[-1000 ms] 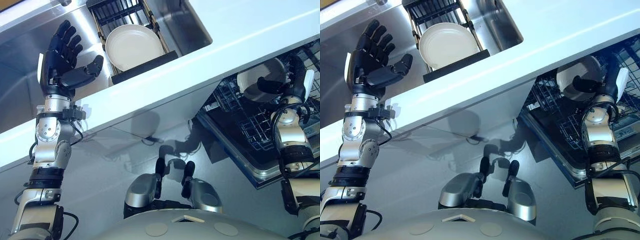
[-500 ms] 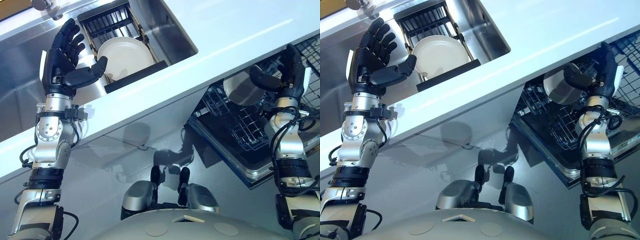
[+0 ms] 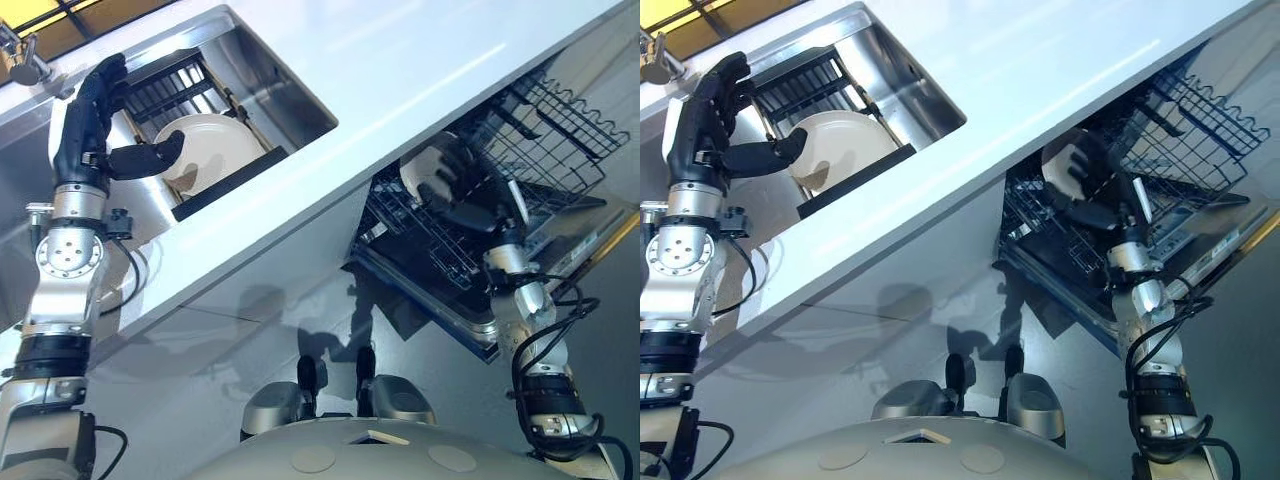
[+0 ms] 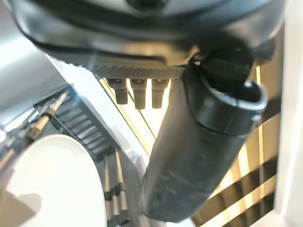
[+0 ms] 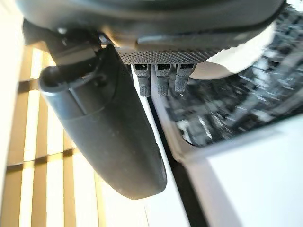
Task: Pick up plates and place into dishwasher.
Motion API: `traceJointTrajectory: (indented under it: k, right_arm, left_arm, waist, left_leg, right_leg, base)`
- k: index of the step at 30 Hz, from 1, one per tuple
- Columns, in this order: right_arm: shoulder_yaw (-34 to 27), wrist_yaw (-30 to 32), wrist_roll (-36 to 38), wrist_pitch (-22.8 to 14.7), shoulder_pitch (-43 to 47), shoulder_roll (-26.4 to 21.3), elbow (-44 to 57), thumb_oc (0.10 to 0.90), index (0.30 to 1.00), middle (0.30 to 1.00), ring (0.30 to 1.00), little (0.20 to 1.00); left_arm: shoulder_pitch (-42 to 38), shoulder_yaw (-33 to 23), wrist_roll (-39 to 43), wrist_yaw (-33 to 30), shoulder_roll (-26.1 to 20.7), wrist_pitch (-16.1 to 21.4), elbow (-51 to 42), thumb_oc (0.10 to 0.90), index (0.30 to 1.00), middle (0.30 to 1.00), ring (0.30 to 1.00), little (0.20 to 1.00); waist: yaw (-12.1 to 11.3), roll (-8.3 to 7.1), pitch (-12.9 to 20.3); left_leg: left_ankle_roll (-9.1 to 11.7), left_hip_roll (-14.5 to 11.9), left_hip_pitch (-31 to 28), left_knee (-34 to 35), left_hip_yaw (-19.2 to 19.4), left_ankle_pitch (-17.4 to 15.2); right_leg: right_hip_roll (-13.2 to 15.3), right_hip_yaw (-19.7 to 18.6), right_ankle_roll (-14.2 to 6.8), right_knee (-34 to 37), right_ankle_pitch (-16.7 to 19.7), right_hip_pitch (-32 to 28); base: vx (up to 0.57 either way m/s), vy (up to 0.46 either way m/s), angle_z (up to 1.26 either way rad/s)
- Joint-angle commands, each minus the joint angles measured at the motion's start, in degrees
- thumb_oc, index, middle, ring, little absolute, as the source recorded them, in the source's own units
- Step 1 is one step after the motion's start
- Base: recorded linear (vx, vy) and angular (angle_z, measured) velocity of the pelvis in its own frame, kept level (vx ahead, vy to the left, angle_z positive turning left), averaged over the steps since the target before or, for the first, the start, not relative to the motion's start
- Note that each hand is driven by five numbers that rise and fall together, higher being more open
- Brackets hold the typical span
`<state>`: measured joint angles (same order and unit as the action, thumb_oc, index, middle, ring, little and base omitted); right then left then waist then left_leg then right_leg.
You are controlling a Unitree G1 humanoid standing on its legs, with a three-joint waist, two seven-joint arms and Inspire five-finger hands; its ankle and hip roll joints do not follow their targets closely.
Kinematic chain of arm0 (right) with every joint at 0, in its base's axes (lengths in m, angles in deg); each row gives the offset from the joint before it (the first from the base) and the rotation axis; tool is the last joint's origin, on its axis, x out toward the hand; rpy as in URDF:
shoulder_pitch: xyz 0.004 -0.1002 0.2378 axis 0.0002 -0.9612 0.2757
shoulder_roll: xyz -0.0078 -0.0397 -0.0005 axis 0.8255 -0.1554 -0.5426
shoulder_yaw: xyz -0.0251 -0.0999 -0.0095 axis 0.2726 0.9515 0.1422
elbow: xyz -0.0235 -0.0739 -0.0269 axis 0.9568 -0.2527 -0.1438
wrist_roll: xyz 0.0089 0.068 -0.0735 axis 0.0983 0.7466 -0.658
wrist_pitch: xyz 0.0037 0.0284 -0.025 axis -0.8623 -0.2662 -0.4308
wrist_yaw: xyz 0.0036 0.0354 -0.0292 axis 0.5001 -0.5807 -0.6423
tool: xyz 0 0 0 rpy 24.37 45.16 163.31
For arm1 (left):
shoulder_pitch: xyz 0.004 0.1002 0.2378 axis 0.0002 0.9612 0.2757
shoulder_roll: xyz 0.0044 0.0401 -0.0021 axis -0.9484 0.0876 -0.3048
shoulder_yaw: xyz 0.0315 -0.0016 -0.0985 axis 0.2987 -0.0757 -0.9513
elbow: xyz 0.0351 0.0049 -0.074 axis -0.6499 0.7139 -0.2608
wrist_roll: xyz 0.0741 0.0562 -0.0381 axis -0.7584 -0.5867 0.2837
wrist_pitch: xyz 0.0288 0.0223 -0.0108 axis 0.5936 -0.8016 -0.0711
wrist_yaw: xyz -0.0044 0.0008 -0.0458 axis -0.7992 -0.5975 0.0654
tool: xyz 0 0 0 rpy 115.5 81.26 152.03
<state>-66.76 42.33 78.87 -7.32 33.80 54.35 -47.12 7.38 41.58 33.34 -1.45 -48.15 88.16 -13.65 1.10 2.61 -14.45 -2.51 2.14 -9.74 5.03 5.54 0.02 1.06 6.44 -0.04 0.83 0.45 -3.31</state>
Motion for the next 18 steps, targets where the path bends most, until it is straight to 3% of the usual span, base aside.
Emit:
traceJointTrajectory:
  k: [1,6,12,18]
  right_arm:
    - [0.87,-4.43,0.65,-3.91,0.36,-1.58,7.08,0.8,0.9,0.9,0.9,0.9]
    - [4.54,-5.8,-2.04,-0.65,-0.97,-3.21,8.54,0.8,0.9,0.9,0.9,0.9]
    - [7.03,-6.36,-3.15,1.28,-2.86,-4.13,8.56,0.8,0.9,0.9,0.9,0.9]
    - [7.91,-4.65,-3.08,1.31,-3.35,-5.73,8.18,0.8,0.9,0.9,0.9,0.9]
  left_arm:
    - [-2.24,-3.54,-2.66,-1.49,-7.35,2.02,4.8,0.8,0.9,0.9,0.9,0.9]
    - [-4.22,-2.26,-2.29,0.47,-12.25,-0.35,9.27,0.8,0.9,0.9,0.9,0.9]
    - [-6.44,-0.82,-0.01,3.99,-14.87,-2.85,13.17,0.8,0.9,0.9,0.9,0.9]
    - [-10.07,1.37,3.26,4.62,-16.27,-2.67,14.91,0.8,0.9,0.9,0.9,0.9]
  waist:
    - [1.48,2.1,8.91]
    - [2.3,2.47,7.96]
    - [3.43,2.3,6.24]
    - [4.22,1.88,4.07]
  left_leg:
    - [-1.24,3.45,4.53,-6.23,0.88,-6.58]
    - [-2.01,3.85,5.37,-7.18,2.37,-7.13]
    - [-2.68,4.13,6.79,-7.37,4.07,-7.18]
    - [-2.67,3.95,8.76,-8.24,5.41,-7.22]
  right_leg:
    - [2.18,1.55,-5.44,-7.79,-8.07,1.75]
    - [2.92,0.35,-6.5,-8.93,-7.02,3.64]
    - [3.49,-0.82,-7.81,-10.66,-5.49,7.05]
    - [3.59,-1.78,-8.14,-10.78,-5.07,9.28]
  base:
    - [0.06,0.136,-0.09]
    - [0.08,0.158,-0.24]
    - [0.07,0.134,-0.17]
    - [0.05,0.11,-0.18]
